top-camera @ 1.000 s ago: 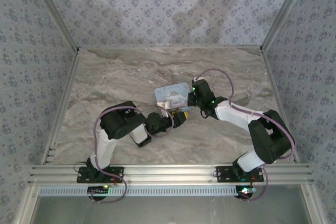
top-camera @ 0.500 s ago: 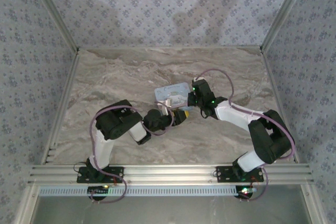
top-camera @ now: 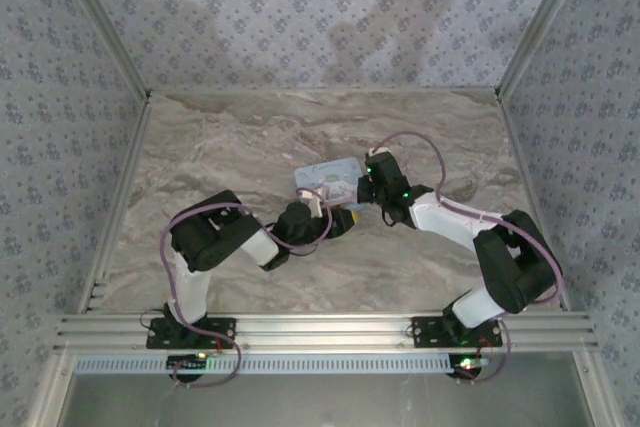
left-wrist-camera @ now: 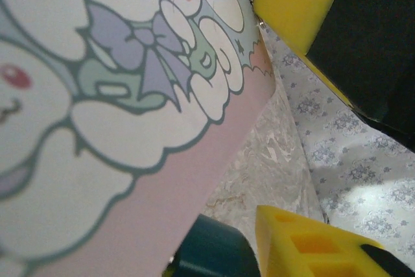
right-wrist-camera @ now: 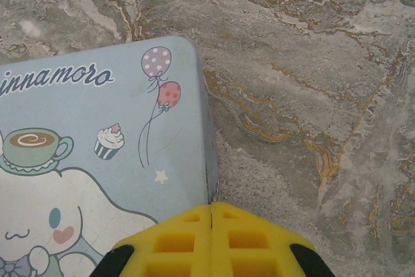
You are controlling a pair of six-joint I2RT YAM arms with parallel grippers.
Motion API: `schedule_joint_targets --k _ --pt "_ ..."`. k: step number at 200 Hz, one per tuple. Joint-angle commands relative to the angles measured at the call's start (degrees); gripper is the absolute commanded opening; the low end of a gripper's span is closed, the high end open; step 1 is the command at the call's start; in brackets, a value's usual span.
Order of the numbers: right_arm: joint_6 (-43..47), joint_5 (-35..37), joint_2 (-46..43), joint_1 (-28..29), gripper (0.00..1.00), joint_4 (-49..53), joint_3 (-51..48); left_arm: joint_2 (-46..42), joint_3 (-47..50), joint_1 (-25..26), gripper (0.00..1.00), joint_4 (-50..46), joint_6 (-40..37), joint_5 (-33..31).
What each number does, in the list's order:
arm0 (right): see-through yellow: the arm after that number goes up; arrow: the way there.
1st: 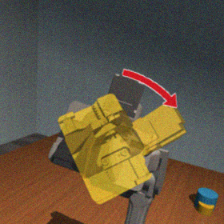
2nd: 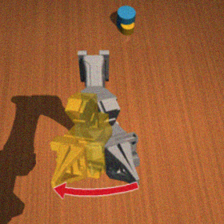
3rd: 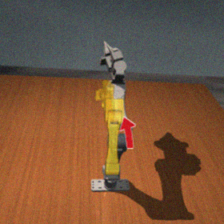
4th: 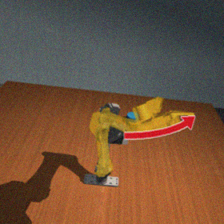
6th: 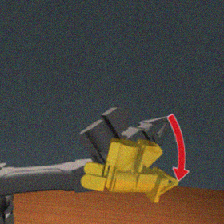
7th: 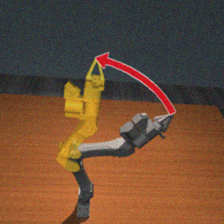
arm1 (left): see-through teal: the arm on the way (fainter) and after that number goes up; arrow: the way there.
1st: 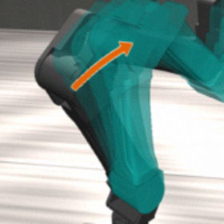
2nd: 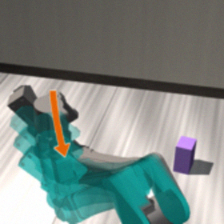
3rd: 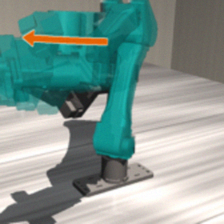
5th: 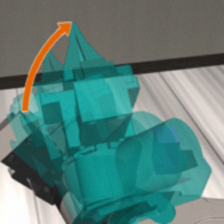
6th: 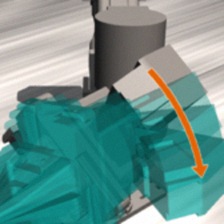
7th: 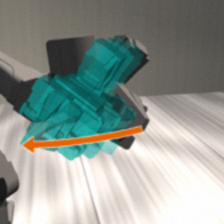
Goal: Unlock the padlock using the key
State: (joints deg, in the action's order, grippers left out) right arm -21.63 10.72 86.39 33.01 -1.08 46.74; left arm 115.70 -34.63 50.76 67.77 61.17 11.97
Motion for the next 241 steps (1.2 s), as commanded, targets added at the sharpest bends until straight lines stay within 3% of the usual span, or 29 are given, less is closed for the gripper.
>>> schedule_joint_targets --k 1,59,94,104,126,149,241 --pt "-0.25 -0.84 -1.65 1.25 0.0 1.21 -0.84 8.83 5.86 -1.96 0.35 -28.74 14.21 -2.21" --pt "-0.32 -0.35 -1.86 1.61 0.0 1.34 -0.8 9.19 6.31 -2.25 0.16 -27.9 14.44 -1.03" --pt "-0.21 -0.17 -2.31 1.7 0.0 1.59 -1.12 8.66 6.06 -2.36 0.14 -29.46 13.59 -0.41" --pt "-0.26 -0.17 -2.5 1.69 0.0 1.71 -1.13 8.45 6.06 -2.48 0.18 -29.75 13.31 -0.13" --pt "-0.23 -0.35 -3.19 1.66 0.0 1.61 -1.56 7.11 6.48 -2.43 0.35 -31.36 13.17 -0.31" --pt "-0.21 -0.65 -4.19 1.61 0.0 1.09 -2.24 2.59 6.79 -2.14 0.46 -36.72 9.43 -3.75" --pt "0.11 -2.53 -7.06 1.52 0.0 0.93 -2.16 -4.24 7.45 -1.32 0.52 -37.86 -0.43 -10.82"
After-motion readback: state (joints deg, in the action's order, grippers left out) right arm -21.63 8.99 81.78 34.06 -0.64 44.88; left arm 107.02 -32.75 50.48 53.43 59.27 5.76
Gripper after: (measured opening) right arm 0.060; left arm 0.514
